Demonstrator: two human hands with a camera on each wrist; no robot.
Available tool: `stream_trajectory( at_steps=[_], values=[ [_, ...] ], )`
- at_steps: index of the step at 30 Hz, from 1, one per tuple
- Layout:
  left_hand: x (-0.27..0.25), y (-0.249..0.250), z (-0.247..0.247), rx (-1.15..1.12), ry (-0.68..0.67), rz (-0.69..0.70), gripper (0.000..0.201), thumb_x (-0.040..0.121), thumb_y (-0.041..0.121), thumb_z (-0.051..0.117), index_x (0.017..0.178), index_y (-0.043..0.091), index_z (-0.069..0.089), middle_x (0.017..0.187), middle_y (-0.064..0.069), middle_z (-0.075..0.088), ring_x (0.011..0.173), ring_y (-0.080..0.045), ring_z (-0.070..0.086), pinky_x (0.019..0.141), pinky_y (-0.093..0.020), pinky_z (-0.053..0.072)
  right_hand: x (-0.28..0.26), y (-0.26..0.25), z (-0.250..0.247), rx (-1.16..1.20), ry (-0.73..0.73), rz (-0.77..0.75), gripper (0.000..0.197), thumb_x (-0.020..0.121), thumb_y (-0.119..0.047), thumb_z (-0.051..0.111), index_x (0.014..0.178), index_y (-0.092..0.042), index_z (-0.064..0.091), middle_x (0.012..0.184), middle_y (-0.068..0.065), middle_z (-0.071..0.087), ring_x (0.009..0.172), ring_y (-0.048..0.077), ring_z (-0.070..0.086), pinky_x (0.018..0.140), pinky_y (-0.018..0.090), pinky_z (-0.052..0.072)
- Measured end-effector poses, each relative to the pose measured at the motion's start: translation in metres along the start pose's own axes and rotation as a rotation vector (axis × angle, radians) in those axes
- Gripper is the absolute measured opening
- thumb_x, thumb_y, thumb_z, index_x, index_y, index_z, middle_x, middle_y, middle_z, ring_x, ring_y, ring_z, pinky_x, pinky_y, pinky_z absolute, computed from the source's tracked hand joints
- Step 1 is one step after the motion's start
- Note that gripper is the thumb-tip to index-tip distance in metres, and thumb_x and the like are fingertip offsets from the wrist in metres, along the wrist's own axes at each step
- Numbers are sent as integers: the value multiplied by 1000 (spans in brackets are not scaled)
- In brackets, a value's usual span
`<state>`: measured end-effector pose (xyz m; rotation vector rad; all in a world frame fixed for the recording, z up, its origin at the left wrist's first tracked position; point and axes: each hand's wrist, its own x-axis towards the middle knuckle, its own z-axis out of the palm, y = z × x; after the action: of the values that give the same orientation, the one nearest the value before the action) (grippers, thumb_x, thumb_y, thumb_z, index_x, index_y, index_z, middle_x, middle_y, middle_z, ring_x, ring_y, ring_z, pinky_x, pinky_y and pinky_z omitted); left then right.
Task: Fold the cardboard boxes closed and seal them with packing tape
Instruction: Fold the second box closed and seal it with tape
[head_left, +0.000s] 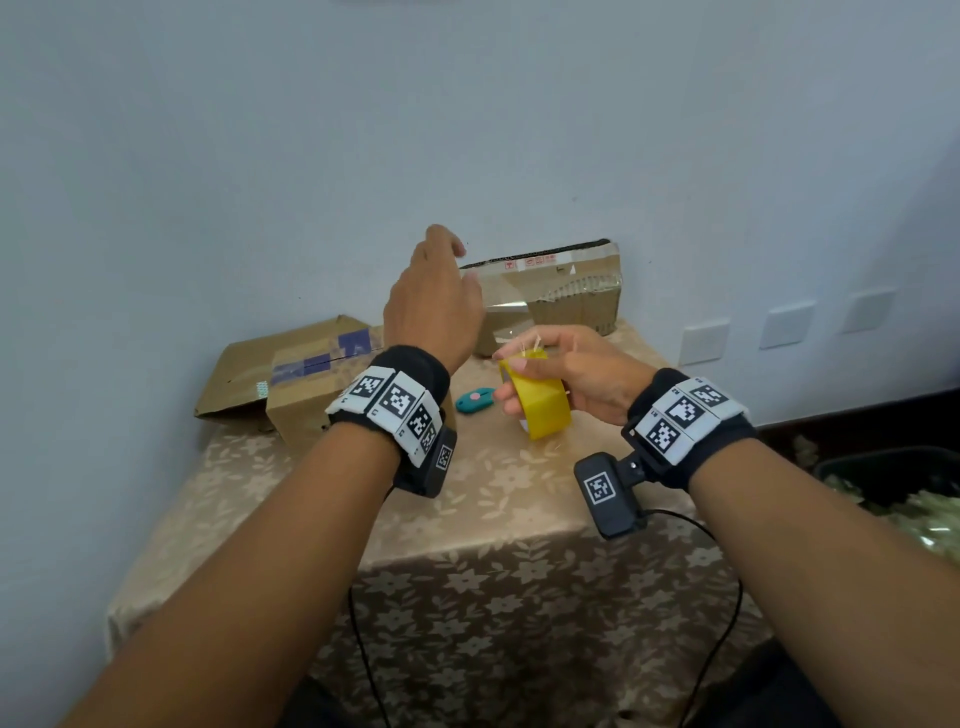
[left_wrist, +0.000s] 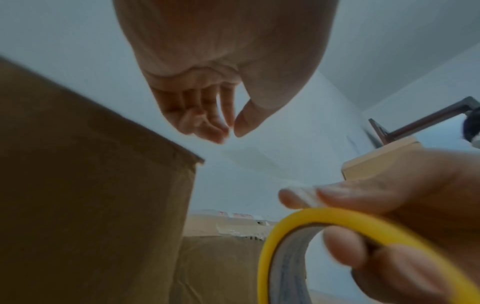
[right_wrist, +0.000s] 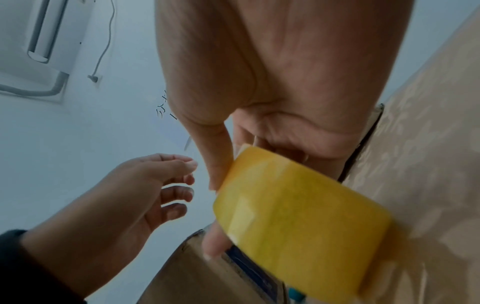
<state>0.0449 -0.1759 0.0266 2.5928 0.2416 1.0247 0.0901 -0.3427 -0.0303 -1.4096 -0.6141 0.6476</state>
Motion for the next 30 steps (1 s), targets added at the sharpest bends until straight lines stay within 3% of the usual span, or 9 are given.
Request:
stream_trajectory(
  at_steps=[2,5,8,11,13,18,21,25,30],
  values=[
    [-3,2,1,47,-69,14,11,98,22,49,106,19,54,92,-4,66,83,-30,61,71,-39,48,2,1,-1,30,81,-3,21,99,-8,65,119,-3,66,101,28,75,79,31,77,74,41,65],
    [-11,5,8,197,-286,47,13,95,20,50,96,15,62,88,-8,67,82,-32,64,68,-37,48,4,4,-4,82,196,-29,21,98,-10,66,118,-3,67,99,28,75,77,30,77,75,43,65],
    [-23,12,18,501,-529,163,19,96,14,50,107,11,65,105,-12,67,95,-33,65,79,-39,51,7,6,-7,109,278,-60,16,100,-8,63,115,-5,68,96,27,75,77,33,76,83,51,62],
    [-32,17,29,749,-714,283,17,101,17,48,114,16,60,114,-8,66,108,-30,63,96,-41,44,8,9,-9,111,317,-66,14,100,-6,62,112,-7,69,92,26,75,75,33,75,86,55,60],
    [-35,17,34,809,-808,275,20,103,16,46,117,17,60,117,-6,66,112,-29,63,96,-41,44,8,9,-10,106,317,-64,15,99,-5,63,113,-7,68,92,27,75,74,33,75,85,55,60],
    [-32,12,38,763,-788,259,26,105,21,50,128,13,57,121,-10,62,110,-32,64,76,-38,44,8,8,-9,131,318,-62,26,92,4,67,116,-5,67,91,27,74,72,33,72,84,55,60],
    [-30,11,39,743,-811,249,24,105,24,50,125,13,58,121,-10,64,107,-30,65,75,-37,45,6,7,-6,117,313,-74,28,91,6,67,117,-6,67,93,28,74,71,33,72,81,52,61],
    [-33,10,43,731,-894,228,7,105,19,50,105,14,56,115,-8,66,93,-29,61,75,-37,48,5,5,-4,106,304,-87,29,92,6,67,119,-5,66,92,26,74,71,31,72,80,51,61],
    [-32,13,35,663,-865,204,22,101,19,56,120,9,58,100,-8,54,103,-32,64,83,-41,54,5,4,-3,100,312,-90,28,92,7,65,117,-6,66,88,24,74,68,30,71,74,44,63]
  ],
)
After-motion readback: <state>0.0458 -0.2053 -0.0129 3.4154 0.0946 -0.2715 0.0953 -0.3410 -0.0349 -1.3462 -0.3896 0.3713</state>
